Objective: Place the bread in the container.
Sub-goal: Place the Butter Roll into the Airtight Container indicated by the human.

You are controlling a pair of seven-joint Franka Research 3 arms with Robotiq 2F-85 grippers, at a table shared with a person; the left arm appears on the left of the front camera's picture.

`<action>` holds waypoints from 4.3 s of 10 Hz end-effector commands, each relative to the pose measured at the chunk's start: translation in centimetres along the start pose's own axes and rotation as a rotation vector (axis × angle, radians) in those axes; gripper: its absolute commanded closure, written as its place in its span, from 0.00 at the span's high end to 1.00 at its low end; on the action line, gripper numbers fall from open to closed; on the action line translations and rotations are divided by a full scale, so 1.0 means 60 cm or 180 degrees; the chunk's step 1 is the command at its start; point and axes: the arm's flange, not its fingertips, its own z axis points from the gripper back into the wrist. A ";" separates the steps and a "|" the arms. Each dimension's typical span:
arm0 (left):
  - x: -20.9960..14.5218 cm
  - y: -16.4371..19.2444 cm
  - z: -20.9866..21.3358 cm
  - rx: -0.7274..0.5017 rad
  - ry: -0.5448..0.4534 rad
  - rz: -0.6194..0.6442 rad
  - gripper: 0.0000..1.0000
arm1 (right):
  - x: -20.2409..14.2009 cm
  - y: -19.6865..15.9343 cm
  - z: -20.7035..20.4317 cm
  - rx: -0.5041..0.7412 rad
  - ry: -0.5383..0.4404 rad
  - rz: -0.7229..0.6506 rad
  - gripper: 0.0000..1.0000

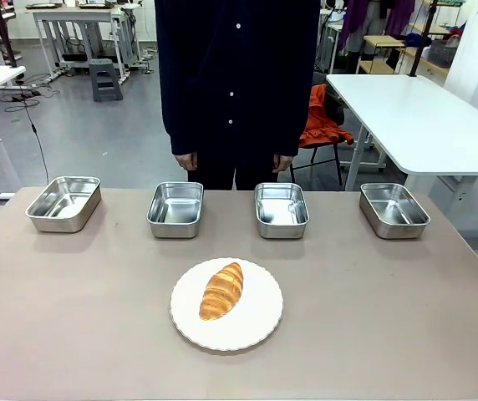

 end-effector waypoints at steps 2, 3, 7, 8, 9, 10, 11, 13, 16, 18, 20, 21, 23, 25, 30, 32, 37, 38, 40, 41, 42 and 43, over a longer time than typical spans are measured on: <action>0.000 -0.001 0.002 0.0008 -0.0012 -0.0010 1.00 | -0.002 0.000 -0.001 0.0037 -0.0043 -0.0006 1.00; 0.000 -0.001 0.002 0.0008 -0.0012 -0.0010 1.00 | -0.002 0.000 -0.001 0.0037 -0.0043 -0.0006 1.00; 0.000 -0.001 0.002 0.0008 -0.0012 -0.0010 1.00 | -0.002 0.000 -0.001 0.0037 -0.0043 -0.0006 1.00; 0.000 -0.001 0.002 0.0008 -0.0012 -0.0010 1.00 | -0.002 0.000 -0.001 0.0037 -0.0043 -0.0006 1.00; 0.000 -0.001 0.002 0.0008 -0.0012 -0.0010 1.00 | -0.002 0.000 -0.001 0.0037 -0.0043 -0.0006 1.00; 0.000 -0.001 0.002 0.0008 -0.0012 -0.0010 1.00 | -0.002 0.000 -0.001 0.0037 -0.0043 -0.0006 1.00; 0.000 -0.001 0.002 0.0008 -0.0012 -0.0010 1.00 | -0.002 0.000 -0.001 0.0037 -0.0043 -0.0006 1.00; 0.000 -0.001 0.002 0.0008 -0.0012 -0.0010 1.00 | -0.002 0.000 -0.001 0.0037 -0.0043 -0.0006 1.00; 0.000 -0.001 0.002 0.0008 -0.0012 -0.0010 1.00 | -0.002 0.000 -0.001 0.0037 -0.0043 -0.0006 1.00; 0.000 -0.001 0.002 0.0008 -0.0012 -0.0010 1.00 | -0.002 0.000 -0.001 0.0037 -0.0043 -0.0006 1.00; 0.000 -0.001 0.002 0.0008 -0.0012 -0.0010 1.00 | -0.002 0.000 -0.001 0.0037 -0.0043 -0.0006 1.00; 0.000 -0.001 0.002 0.0008 -0.0012 -0.0010 1.00 | -0.002 0.000 -0.001 0.0037 -0.0043 -0.0006 1.00; 0.000 -0.001 0.002 0.0008 -0.0012 -0.0010 1.00 | -0.002 0.000 -0.001 0.0037 -0.0043 -0.0006 1.00; 0.000 -0.001 0.002 0.0008 -0.0012 -0.0010 1.00 | -0.002 0.000 -0.001 0.0037 -0.0043 -0.0006 1.00; 0.000 -0.001 0.002 0.0008 -0.0012 -0.0010 1.00 | -0.002 0.000 -0.001 0.0037 -0.0043 -0.0006 1.00; 0.000 -0.001 0.002 0.0008 -0.0012 -0.0010 1.00 | -0.002 0.000 -0.001 0.0037 -0.0043 -0.0006 1.00; 0.000 -0.001 0.002 0.0008 -0.0012 -0.0010 1.00 | -0.002 0.000 -0.001 0.0037 -0.0043 -0.0006 1.00; 0.000 -0.001 0.002 0.0008 -0.0012 -0.0010 1.00 | -0.002 0.000 -0.001 0.0037 -0.0043 -0.0006 1.00; 0.000 -0.001 0.002 0.0008 -0.0012 -0.0010 1.00 | -0.002 0.000 -0.001 0.0037 -0.0043 -0.0006 1.00; 0.000 -0.001 0.002 0.0008 -0.0012 -0.0010 1.00 | -0.002 0.000 -0.001 0.0037 -0.0043 -0.0006 1.00; 0.000 -0.001 0.002 0.0008 -0.0012 -0.0010 1.00 | -0.002 0.000 -0.001 0.0037 -0.0043 -0.0006 1.00; 0.000 -0.001 0.002 0.0008 -0.0012 -0.0010 1.00 | -0.002 0.000 -0.001 0.0037 -0.0043 -0.0006 1.00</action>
